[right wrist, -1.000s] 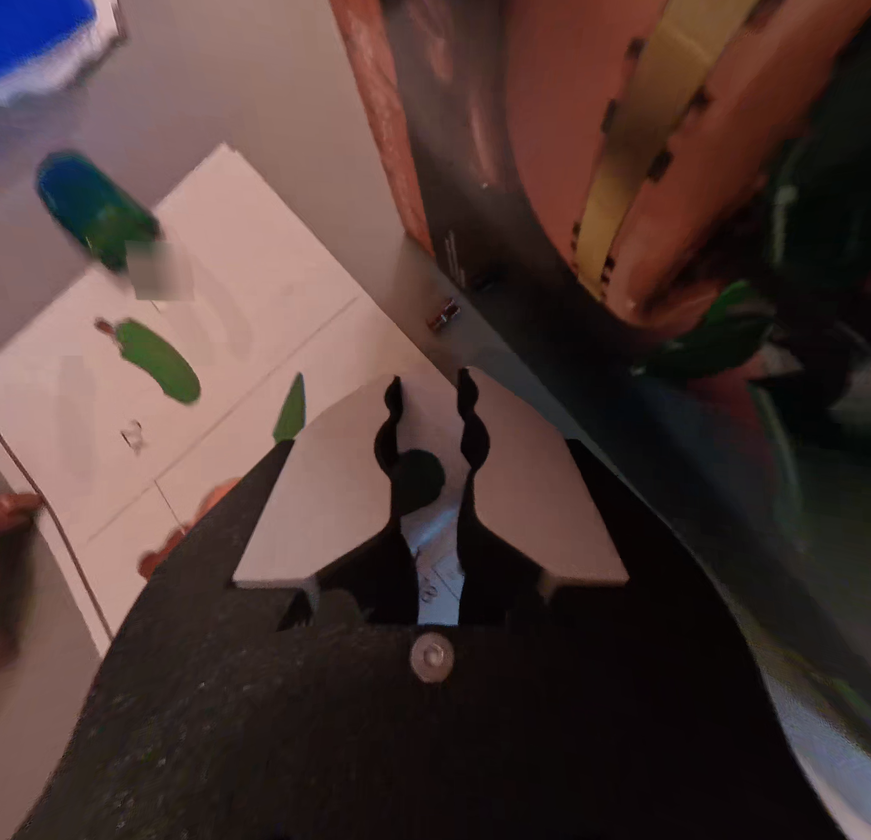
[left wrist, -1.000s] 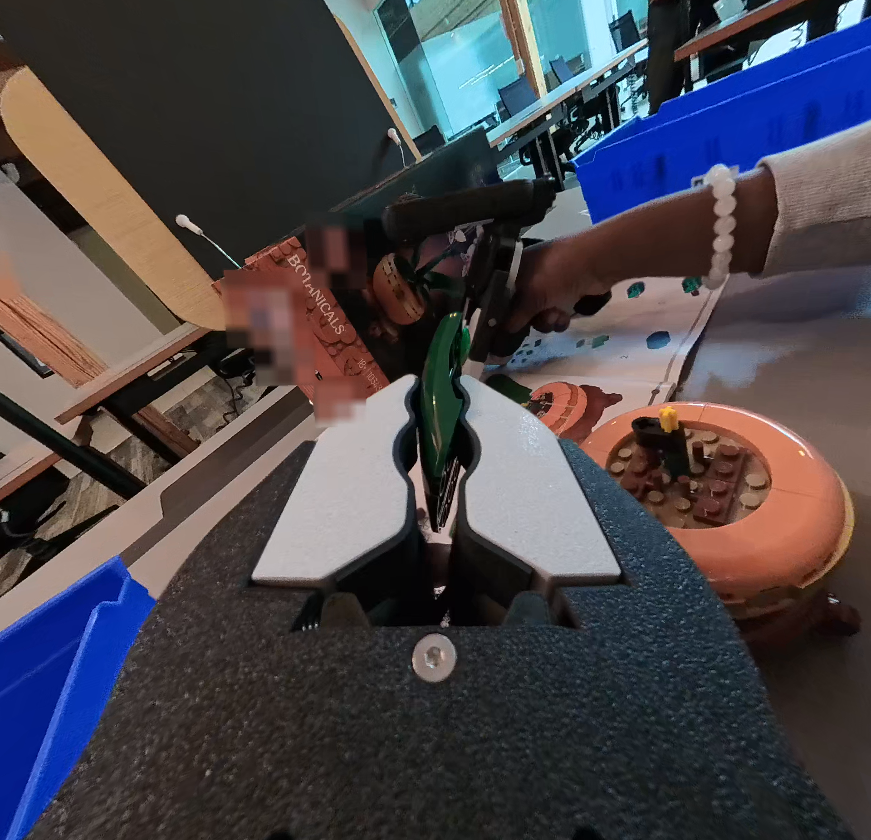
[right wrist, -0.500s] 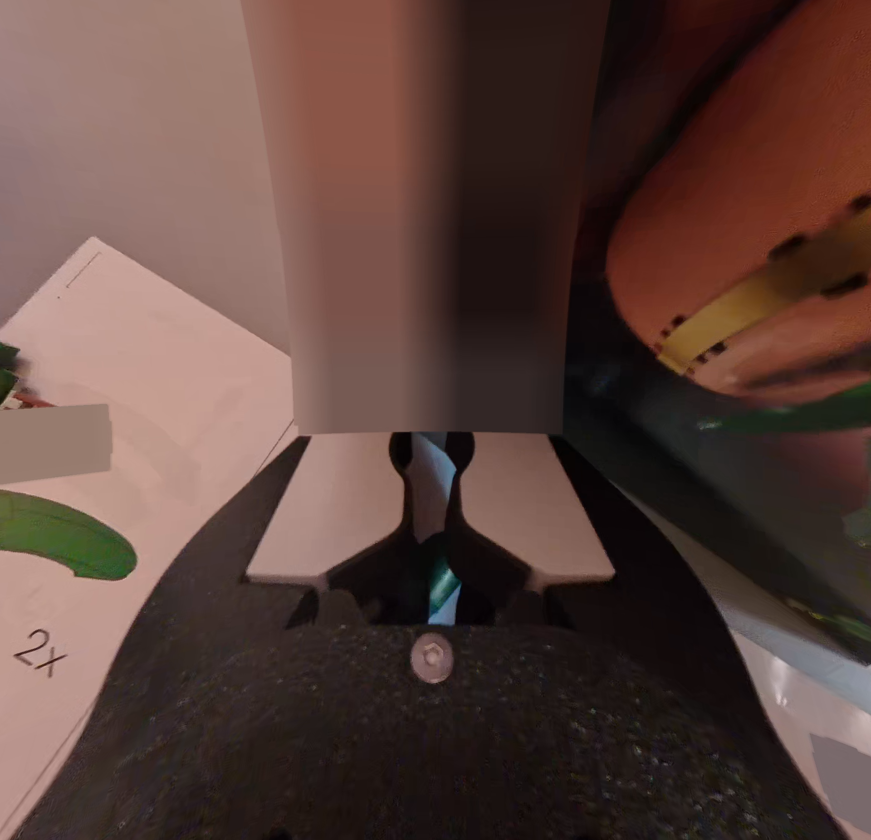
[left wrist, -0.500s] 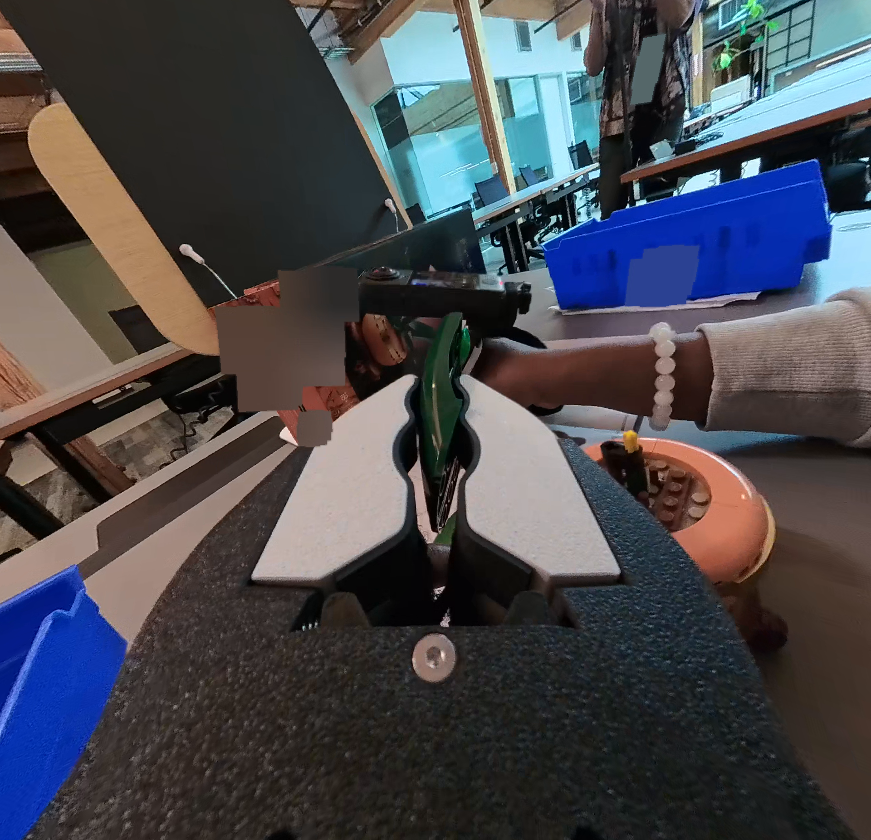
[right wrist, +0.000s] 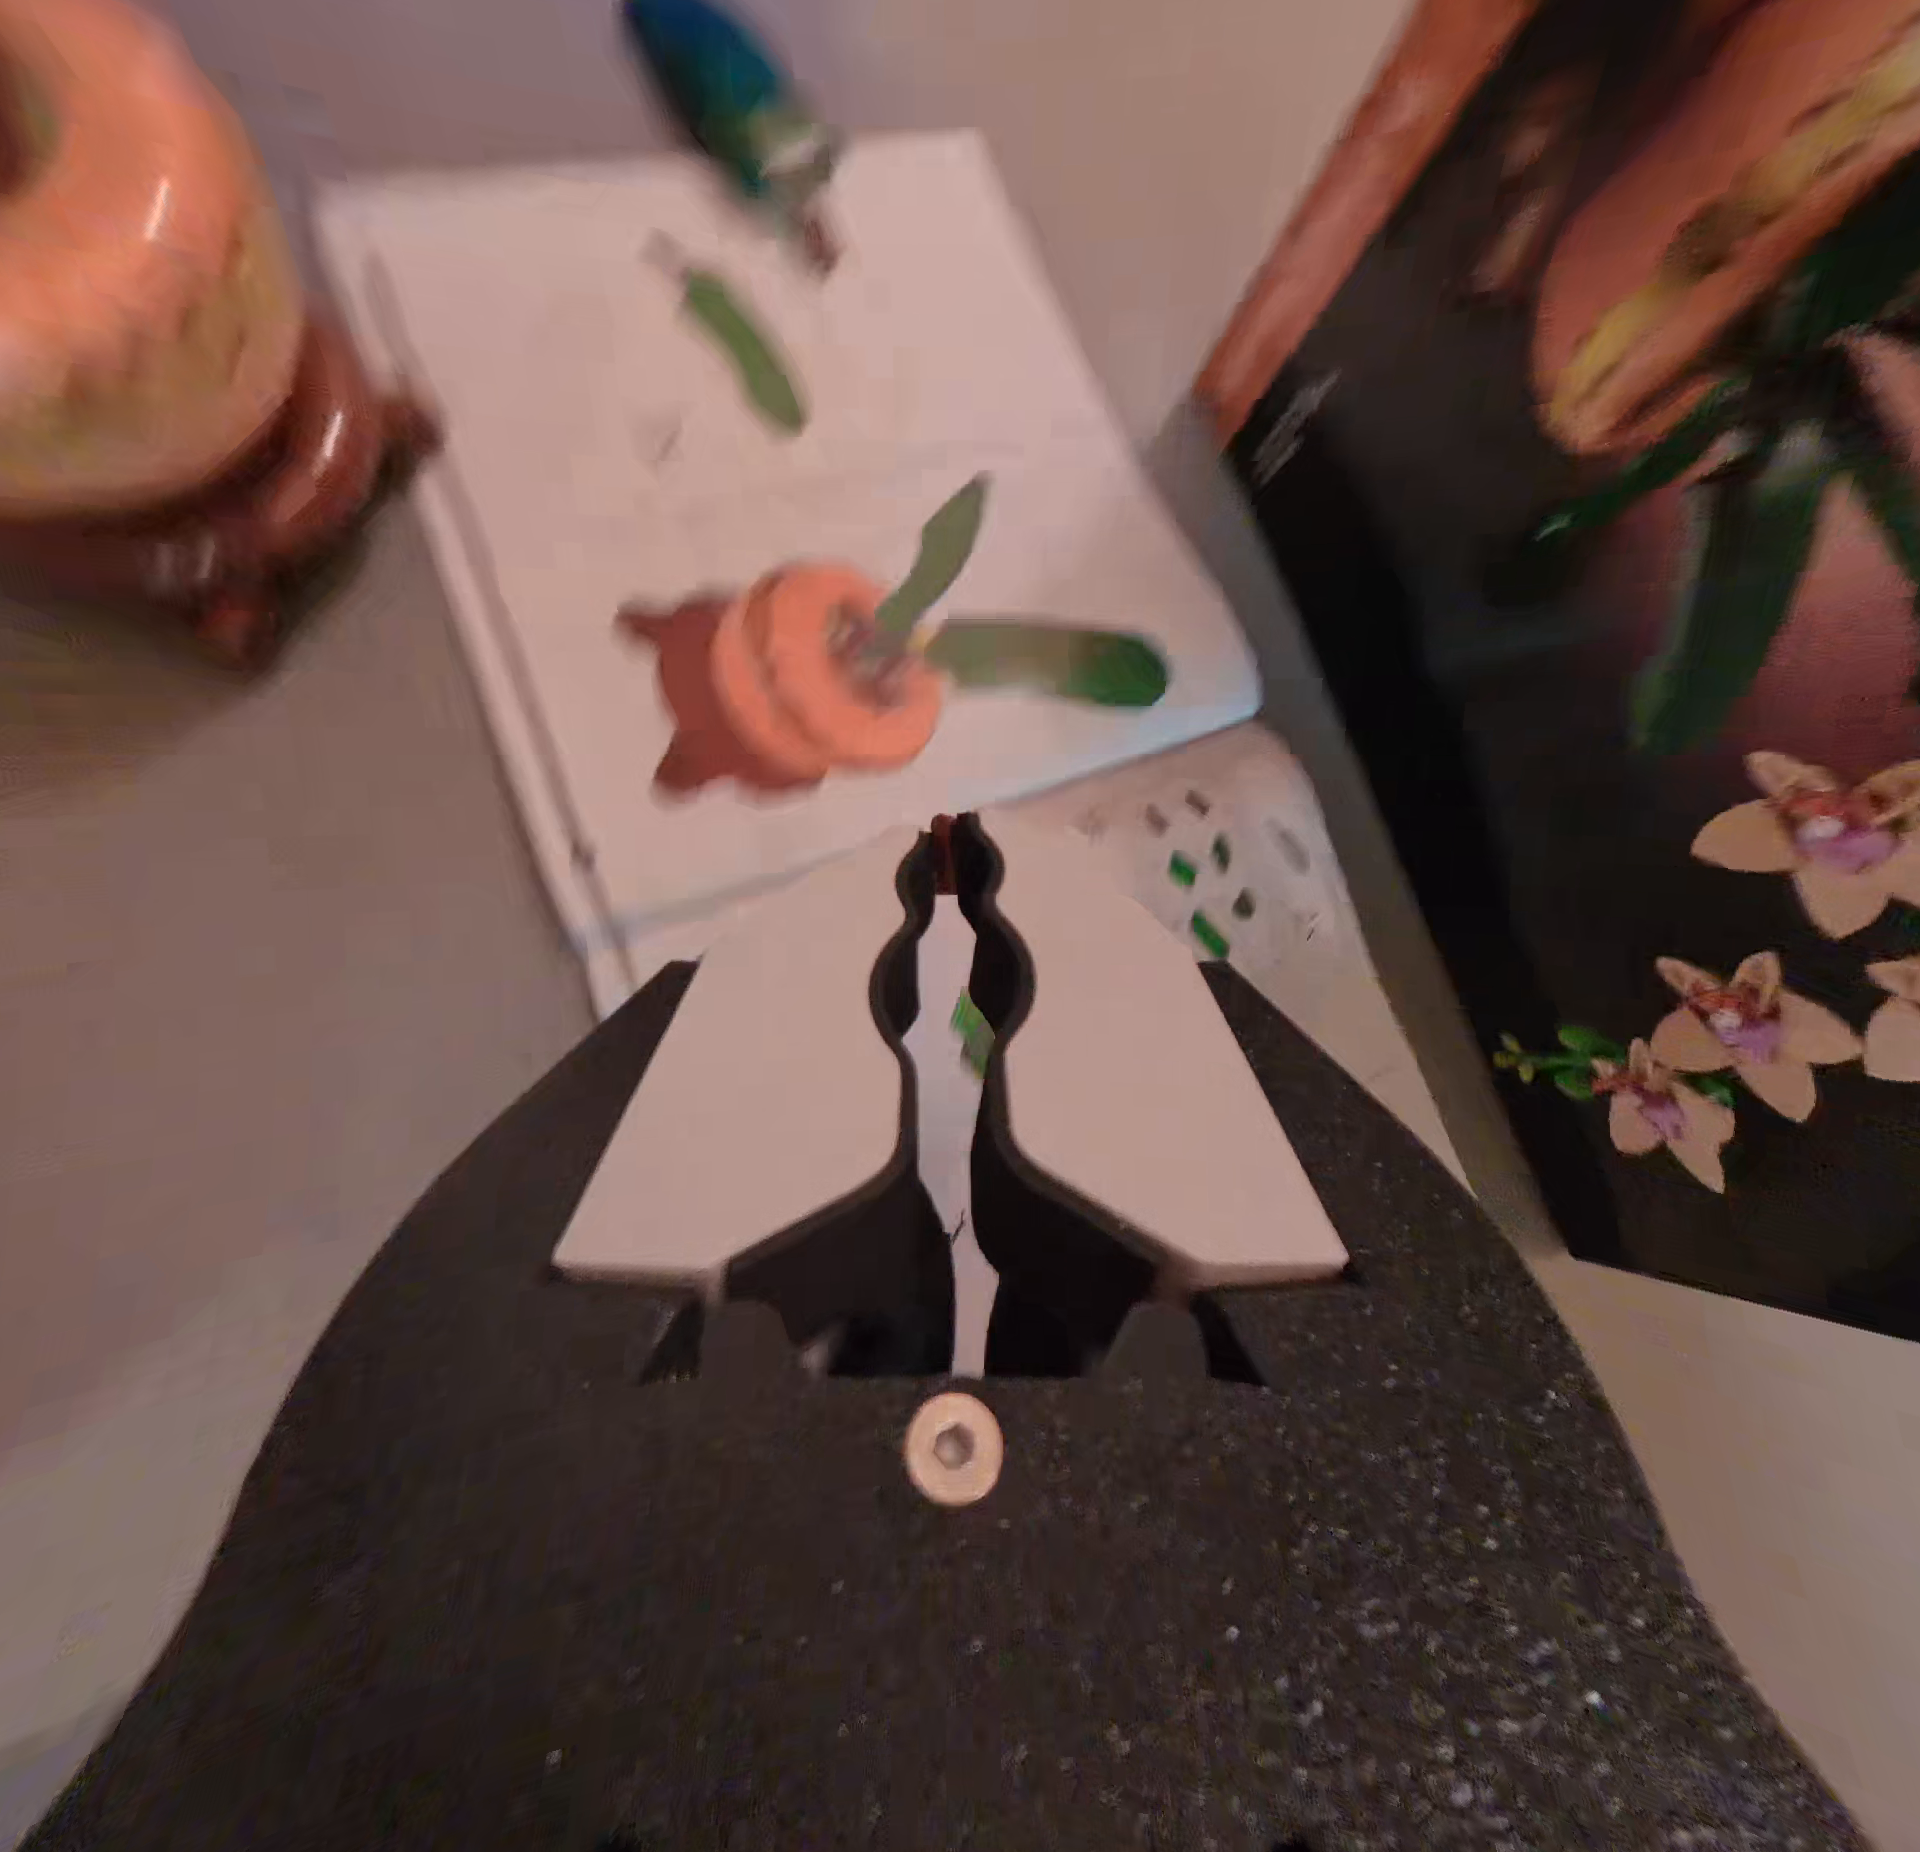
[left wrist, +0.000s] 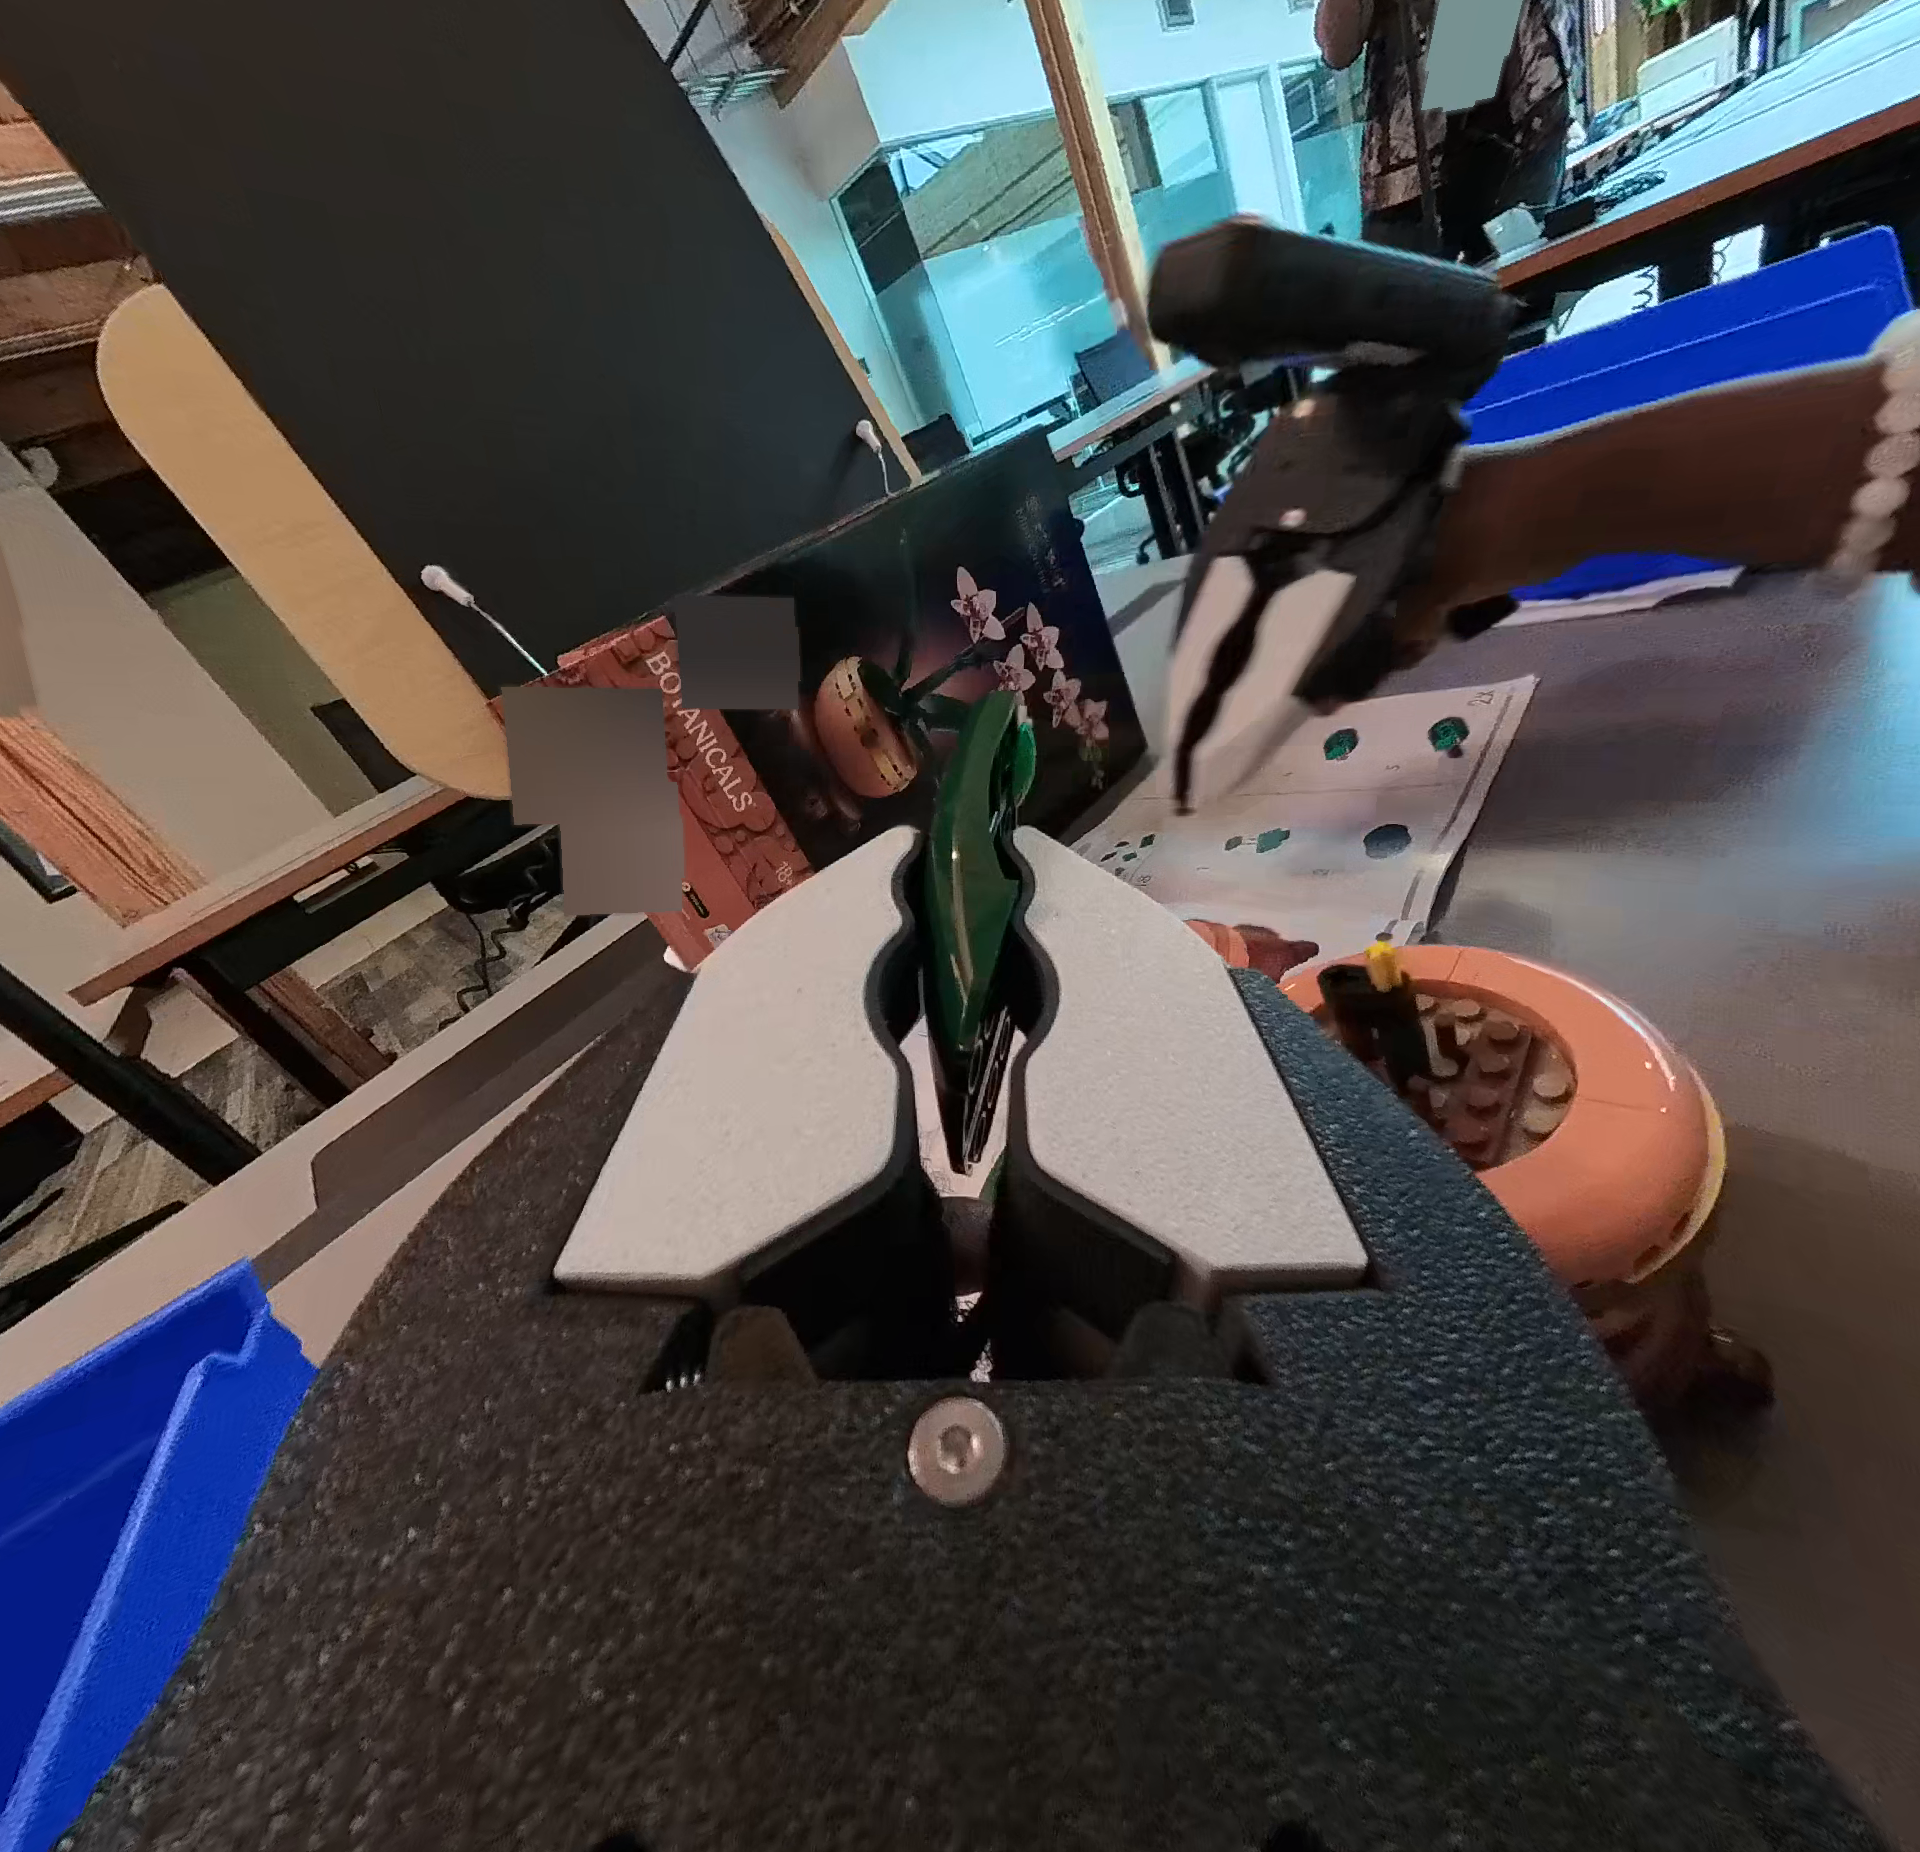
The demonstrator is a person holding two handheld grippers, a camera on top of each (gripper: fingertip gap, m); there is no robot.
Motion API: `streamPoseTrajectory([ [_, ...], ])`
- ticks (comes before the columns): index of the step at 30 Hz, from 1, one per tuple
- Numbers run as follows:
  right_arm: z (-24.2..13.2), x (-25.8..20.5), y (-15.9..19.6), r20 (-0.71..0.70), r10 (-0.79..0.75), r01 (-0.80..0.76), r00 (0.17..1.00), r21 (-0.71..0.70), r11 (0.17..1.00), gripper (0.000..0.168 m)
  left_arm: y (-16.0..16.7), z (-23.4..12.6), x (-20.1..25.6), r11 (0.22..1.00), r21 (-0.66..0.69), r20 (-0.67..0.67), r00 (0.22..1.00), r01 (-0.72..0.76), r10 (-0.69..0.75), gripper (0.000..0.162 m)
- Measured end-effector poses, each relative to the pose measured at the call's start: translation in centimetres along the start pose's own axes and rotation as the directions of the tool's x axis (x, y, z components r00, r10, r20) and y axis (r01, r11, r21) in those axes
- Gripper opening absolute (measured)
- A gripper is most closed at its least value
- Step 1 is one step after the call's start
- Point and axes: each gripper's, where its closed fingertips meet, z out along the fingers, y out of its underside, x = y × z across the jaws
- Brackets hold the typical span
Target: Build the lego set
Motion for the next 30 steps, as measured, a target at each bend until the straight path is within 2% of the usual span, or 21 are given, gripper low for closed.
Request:
streamPoseTrajectory([
  [2,-0.6,-1.1,1.6,0.035,-0.126,0.126,0.991,-0.01,0.992,0.004,-0.2,0.3,0.3,1.0,0.006,-0.012,1.0,0.008,-0.008,0.011],
  [5,-0.2,-1.9,2.0,0.066,-0.224,0.222,0.972,0.027,0.975,0.005,-0.3,0.9,0.9,0.999,-0.008,-0.045,0.998,0.052,-0.052,0.011],
  [10,0.9,-2.3,3.0,0.106,-0.239,0.238,0.965,0.023,0.971,0.023,0.9,2.2,1.1,0.988,-0.116,-0.105,0.988,0.101,-0.113,0.011],
  [12,0.5,-2.1,2.3,0.093,-0.185,0.178,0.978,0.078,0.981,0.023,1.6,2.8,1.1,0.977,-0.172,-0.127,0.98,0.128,-0.151,0.011],
  [14,0.0,-1.6,1.5,0.075,-0.068,0.061,0.995,0.1,0.993,0.013,2.5,3.5,1.1,0.959,-0.231,-0.15,0.969,0.161,-0.199,0.011],
  [17,0.5,-2.1,1.6,0.062,0.152,-0.156,0.986,0.049,0.987,0.009,3.9,4.5,1.5,0.937,-0.292,-0.193,0.948,0.19,-0.252,0.011],
  [22,1.4,-2.9,1.9,-0.003,0.508,-0.506,0.861,0.077,0.859,0.014,5.1,5.7,2.0,0.931,-0.325,-0.235,0.939,0.167,-0.251,0.011],
  [25,1.6,-2.7,2.5,-0.117,0.516,-0.512,0.849,0.063,0.857,0.014,5.6,6.1,2.2,0.932,-0.333,-0.252,0.939,0.141,-0.232,0.011],
  [30,2.0,-2.6,2.8,-0.17,0.478,-0.486,0.862,-0.003,0.874,0.01,5.8,6.6,2.7,0.934,-0.333,-0.287,0.93,0.128,-0.229,0.011],
])
